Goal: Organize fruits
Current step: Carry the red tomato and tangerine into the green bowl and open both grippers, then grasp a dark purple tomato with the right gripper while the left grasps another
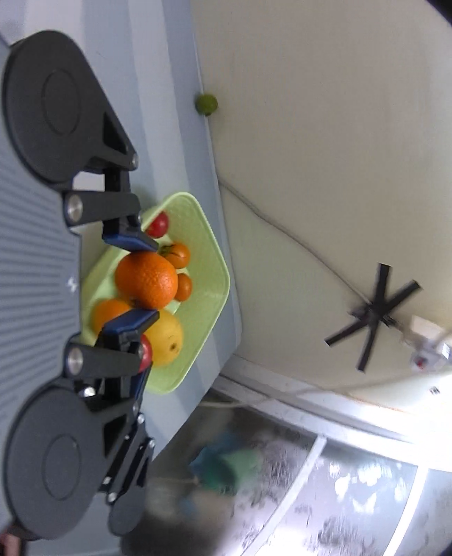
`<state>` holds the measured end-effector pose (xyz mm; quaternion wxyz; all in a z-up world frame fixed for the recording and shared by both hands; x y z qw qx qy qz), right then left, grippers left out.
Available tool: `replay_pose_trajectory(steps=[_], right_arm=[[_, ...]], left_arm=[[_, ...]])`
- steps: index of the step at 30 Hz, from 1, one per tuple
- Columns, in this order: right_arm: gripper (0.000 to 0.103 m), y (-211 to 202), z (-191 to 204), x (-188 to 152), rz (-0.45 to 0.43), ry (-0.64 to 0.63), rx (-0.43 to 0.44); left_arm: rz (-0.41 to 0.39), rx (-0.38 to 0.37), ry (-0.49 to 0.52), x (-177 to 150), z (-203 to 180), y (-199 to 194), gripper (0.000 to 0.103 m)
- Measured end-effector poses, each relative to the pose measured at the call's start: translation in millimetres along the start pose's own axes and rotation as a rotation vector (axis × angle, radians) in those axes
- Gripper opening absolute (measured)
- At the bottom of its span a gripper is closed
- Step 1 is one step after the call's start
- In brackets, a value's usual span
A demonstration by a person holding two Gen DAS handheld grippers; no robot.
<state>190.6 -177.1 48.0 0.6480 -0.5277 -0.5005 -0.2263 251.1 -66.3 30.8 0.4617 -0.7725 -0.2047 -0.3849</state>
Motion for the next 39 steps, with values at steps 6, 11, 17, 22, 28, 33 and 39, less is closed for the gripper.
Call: replay_pose_trajectory(steps=[6, 11, 17, 22, 28, 33, 39], right_arm=[[0.032, 36.4, -19.7, -3.7, 0.049, 0.004, -0.042], [0.038, 40.5, -23.5, -6.2, 0.04, -0.004, -0.067], [0.038, 7.6, -19.7, 10.7, -0.044, 0.014, -0.072], [0.038, -28.8, 2.2, 12.6, -0.076, 0.049, 0.023], [0.037, -24.8, 56.9, -15.9, 0.03, -0.02, 0.131], [0.037, -2.5, 92.3, -22.1, 0.085, -0.14, 0.151], [0.037, 29.8, 104.5, -24.7, 0.143, -0.275, 0.089]], left_arm=[[0.065, 0.011, -0.028, -2.8, 15.6, 43.8, 0.037], [0.039, 0.007, -0.013, 4.3, 13.9, 39.3, 0.043], [-0.141, 0.016, -0.068, 26.1, 36.9, -49.0, 0.043], [-0.232, 0.134, -0.114, -4.6, 72.9, -123.0, 0.043], [-0.151, 0.227, -0.237, -59.7, 120.4, -135.6, 0.043], [-0.098, 0.237, -0.228, -73.0, 129.6, -109.7, 0.043], [-0.051, 0.243, -0.253, -81.7, 141.1, -82.3, 0.045]])
Point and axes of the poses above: each gripper's, at about its wrist camera, not at the fingertips, and y roughly the way its jaws point, z to its left, x to its top, the point moved 7 cm from there along y, roughly the way its jaws point, and after that the axes turned 5 degrees about -x, right-handed, at the moved point
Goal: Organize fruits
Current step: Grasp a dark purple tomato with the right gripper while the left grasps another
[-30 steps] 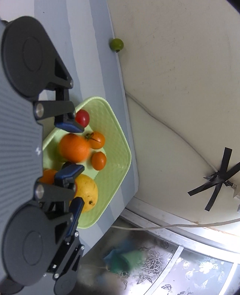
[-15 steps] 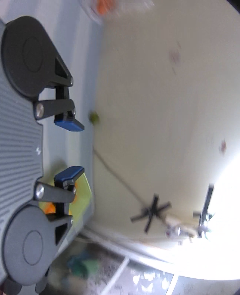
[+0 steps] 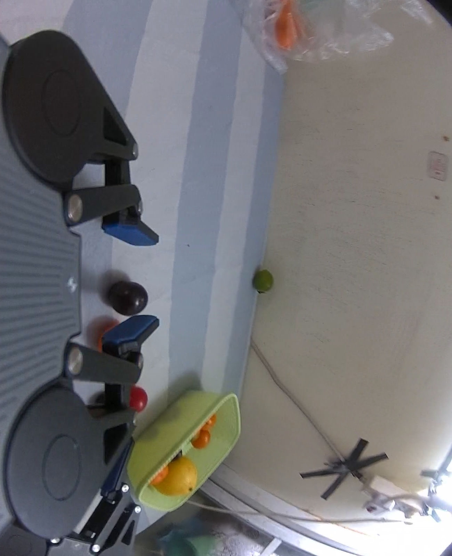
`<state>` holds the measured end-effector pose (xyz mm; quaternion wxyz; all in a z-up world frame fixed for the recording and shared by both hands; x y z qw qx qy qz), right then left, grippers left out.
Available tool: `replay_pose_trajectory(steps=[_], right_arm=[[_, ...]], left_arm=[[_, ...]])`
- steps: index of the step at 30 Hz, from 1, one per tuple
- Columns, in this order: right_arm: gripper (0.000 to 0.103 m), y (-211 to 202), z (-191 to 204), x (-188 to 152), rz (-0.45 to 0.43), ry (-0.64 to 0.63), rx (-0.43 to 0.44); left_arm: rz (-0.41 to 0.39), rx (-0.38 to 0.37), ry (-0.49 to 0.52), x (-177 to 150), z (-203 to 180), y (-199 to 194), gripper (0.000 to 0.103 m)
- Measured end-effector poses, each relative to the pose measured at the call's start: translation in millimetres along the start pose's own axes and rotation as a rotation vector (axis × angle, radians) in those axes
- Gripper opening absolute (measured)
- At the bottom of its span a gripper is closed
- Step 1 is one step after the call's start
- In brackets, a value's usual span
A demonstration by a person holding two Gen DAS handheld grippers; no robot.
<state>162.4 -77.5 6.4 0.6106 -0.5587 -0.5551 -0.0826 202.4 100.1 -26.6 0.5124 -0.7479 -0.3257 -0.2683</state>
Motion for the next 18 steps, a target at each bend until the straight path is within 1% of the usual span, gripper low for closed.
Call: replay_pose_trajectory(steps=[2, 5, 7, 9, 10, 12, 13, 16, 17, 18], right_arm=[[0.036, 8.1, -0.7, -2.6, 0.023, -0.021, -0.009], [0.036, 16.7, 3.5, -5.3, 0.044, -0.073, -0.039], [0.035, 20.9, 7.5, -7.9, 0.051, -0.119, -0.06], [0.033, 22.1, 11.1, -7.5, 0.044, -0.153, -0.07], [0.027, 22.4, 13.1, -7.1, 0.045, -0.171, -0.07], [0.026, 21.0, 16.0, -7.3, 0.045, -0.193, -0.074], [0.026, 19.4, 17.1, -7.7, 0.041, -0.205, -0.081], [0.026, 13.4, 16.2, -8.5, 0.027, -0.179, -0.081], [0.026, 8.1, 15.0, -8.0, 0.012, -0.156, -0.075], [0.026, 3.5, 15.0, -7.0, -0.005, -0.142, -0.069]], left_arm=[[0.004, 0.01, -0.008, -2.1, 4.0, 4.6, 0.047], [-0.001, -0.007, -0.032, -0.5, 5.8, 9.2, 0.047], [-0.006, -0.004, -0.027, 0.6, 5.0, 10.7, 0.047], [-0.013, -0.007, -0.031, 0.8, 5.2, 10.7, 0.044], [-0.016, -0.012, -0.039, 0.1, 5.7, 10.3, 0.042], [-0.026, -0.022, -0.06, -1.7, 6.4, 8.2, 0.038], [-0.028, -0.026, -0.066, -3.1, 6.5, 7.5, 0.038], [-0.031, -0.028, -0.054, -8.2, 2.2, 3.7, 0.039], [-0.032, -0.018, -0.04, -9.9, 0.6, 2.5, 0.042], [-0.033, -0.008, -0.025, -10.7, -1.6, 2.3, 0.042]])
Point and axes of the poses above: each gripper's, at about its wrist camera, not at the fingertips, and y roughly the way its jaws point, z to its left, x to its top, the point moved 7 cm from there along y, roughly the way its jaws point, and after that the axes turned 5 degrees about -x, right-handed, at the moved point
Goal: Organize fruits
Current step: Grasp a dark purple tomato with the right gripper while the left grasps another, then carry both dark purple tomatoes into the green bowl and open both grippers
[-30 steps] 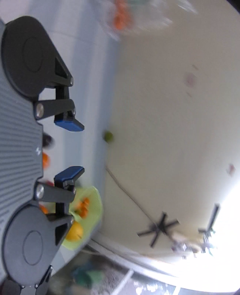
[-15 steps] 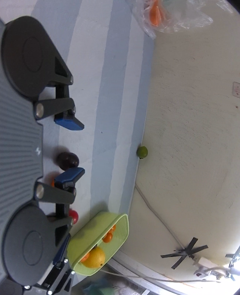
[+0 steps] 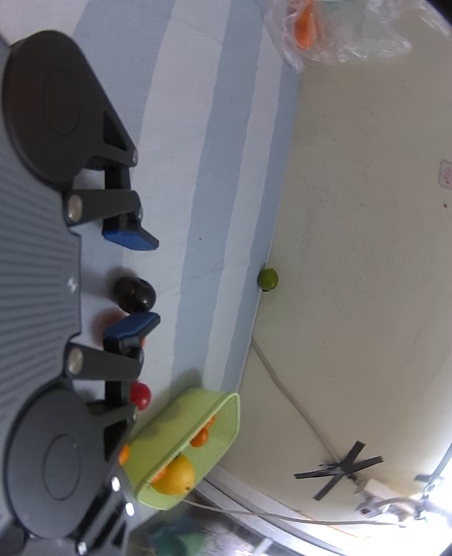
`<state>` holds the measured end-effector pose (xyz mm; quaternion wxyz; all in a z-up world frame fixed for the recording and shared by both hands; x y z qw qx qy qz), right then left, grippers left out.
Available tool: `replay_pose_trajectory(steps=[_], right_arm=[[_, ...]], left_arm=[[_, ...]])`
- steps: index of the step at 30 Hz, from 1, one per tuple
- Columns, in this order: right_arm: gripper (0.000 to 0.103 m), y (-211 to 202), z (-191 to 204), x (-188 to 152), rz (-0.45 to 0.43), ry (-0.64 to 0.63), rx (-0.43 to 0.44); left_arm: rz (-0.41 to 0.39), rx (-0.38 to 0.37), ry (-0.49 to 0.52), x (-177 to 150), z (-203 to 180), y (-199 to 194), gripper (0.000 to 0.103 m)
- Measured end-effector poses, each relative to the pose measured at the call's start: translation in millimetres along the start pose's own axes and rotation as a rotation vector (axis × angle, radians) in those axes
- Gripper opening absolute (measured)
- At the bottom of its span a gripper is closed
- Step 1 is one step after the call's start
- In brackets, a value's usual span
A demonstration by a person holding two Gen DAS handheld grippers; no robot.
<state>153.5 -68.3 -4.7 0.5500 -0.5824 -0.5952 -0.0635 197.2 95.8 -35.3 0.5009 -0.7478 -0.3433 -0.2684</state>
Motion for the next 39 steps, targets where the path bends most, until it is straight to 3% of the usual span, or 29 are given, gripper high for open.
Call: replay_pose_trajectory(steps=[7, 9, 14, 21, 30, 39], right_arm=[[0.026, -31.4, 3.4, -7.3, -0.035, 0.078, 0.035], [0.026, -33.9, 6.2, -11.5, -0.028, 0.096, 0.046], [0.026, -32.8, 10.0, -14.0, -0.027, 0.124, 0.05], [0.026, -49.8, 4.0, -15.2, -0.026, 0.199, 0.098], [0.026, -75.1, -3.9, -32.6, 0.014, 0.333, 0.143], [0.027, -80.6, 1.5, -48.6, 0.04, 0.316, 0.14]], left_arm=[[0.006, 0.026, 0.024, -4.9, -5.3, 7.1, 0.038], [0.007, 0.017, 0.026, -6.9, -7.2, 7.5, 0.026], [-0.004, 0.027, -0.004, -6.5, -4.8, 0.5, 0.025], [-0.057, -0.021, 0.027, -24.9, -25.2, -48.8, 0.025], [0.038, -0.16, 0.132, -77.8, -76.4, -69.1, 0.026], [0.052, -0.15, 0.214, -97.8, -89.2, -65.0, 0.027]])
Point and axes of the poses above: each gripper's, at about its wrist camera, not at the fingertips, and y roughly the way its jaws point, z to its left, x to its top, the point moved 7 cm from there along y, roughly the way its jaws point, and after that the axes turned 5 degrees about -x, right-handed, at the moved point
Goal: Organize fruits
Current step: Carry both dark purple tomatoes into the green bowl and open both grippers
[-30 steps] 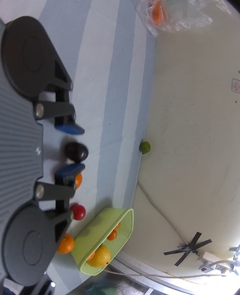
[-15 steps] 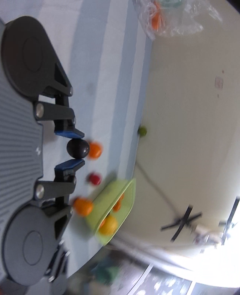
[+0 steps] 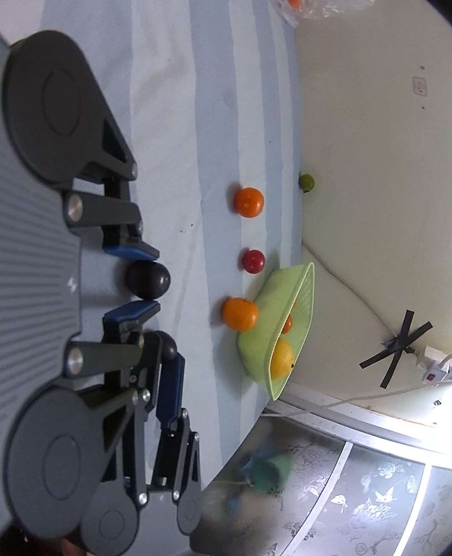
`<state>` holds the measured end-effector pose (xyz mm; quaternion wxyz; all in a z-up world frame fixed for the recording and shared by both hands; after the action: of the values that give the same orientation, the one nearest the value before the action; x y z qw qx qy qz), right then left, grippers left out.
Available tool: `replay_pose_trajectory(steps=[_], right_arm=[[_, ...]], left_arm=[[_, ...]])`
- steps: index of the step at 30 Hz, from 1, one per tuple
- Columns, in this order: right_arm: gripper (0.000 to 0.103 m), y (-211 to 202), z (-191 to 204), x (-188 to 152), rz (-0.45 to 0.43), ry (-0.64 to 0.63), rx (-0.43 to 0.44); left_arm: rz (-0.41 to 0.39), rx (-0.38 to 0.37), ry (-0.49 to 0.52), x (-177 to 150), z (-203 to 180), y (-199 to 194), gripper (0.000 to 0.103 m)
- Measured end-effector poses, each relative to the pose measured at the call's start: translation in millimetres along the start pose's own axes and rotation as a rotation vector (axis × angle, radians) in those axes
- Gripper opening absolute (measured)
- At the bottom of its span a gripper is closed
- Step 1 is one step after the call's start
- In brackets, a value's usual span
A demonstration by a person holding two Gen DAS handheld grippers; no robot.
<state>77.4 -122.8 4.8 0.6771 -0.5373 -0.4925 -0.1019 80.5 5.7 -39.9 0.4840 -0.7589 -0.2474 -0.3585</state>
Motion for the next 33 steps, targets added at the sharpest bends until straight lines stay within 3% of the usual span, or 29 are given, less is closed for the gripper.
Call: replay_pose_trajectory(steps=[12, 15, 19, 23, 26, 33], right_arm=[[0.027, 2.3, 0.8, -4.6, -0.004, -0.019, 0.02], [0.026, 1.2, -5.3, -1.3, -0.021, 0.002, 0.018], [0.026, -1.9, -26.8, 19.1, -0.079, 0.046, -0.01], [0.027, -2.5, -56.6, 51.4, -0.166, 0.049, -0.087], [0.027, 9.6, -83.7, 68.7, -0.198, 0.058, -0.147], [0.027, 48.7, -129.1, 67.2, -0.151, 0.086, -0.229]], left_arm=[[0.006, 0.005, 0.003, 2.3, -2.1, 0.5, 0.026], [0.003, -0.041, -0.004, 19.3, -6.9, 6.4, 0.026], [-0.038, -0.085, 0.045, 65.7, -18.6, 19.1, 0.026], [-0.07, -0.123, 0.076, 120.7, -25.6, 49.0, 0.026], [-0.034, -0.164, 0.055, 148.9, -28.0, 85.3, 0.026], [0.061, -0.183, 0.052, 159.0, -29.9, 152.3, 0.026]])
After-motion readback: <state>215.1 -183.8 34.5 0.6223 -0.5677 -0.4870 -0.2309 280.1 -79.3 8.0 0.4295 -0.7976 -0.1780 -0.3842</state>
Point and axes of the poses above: each gripper's, at about its wrist camera, not at the fingertips, and y roughly the way its jaws point, z to its left, x to its top, the point moved 7 cm from there along y, roughly the way its jaws point, and after that the axes turned 5 degrees about -x, right-handed, at the moved point
